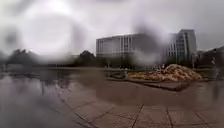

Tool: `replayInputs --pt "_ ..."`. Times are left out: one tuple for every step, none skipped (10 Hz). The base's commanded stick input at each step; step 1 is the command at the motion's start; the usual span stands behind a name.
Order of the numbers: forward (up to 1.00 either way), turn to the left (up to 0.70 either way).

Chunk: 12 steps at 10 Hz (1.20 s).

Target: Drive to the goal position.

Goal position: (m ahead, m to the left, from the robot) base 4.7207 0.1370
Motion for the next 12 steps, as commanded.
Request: replayInputs --pt "0.70 0.00" --pt "0.70 0.00" --pt "0.70 0.00" --pt "0.70 0.00" --pt "0.70 0.00" --pt "0.70 0.00" --pt "0.70 0.00" --pt "0.70 0.00" --pt "0.70 0.00" --pt "0.70 0.00" --pt "0.70 0.00" --pt "0.70 0.00"
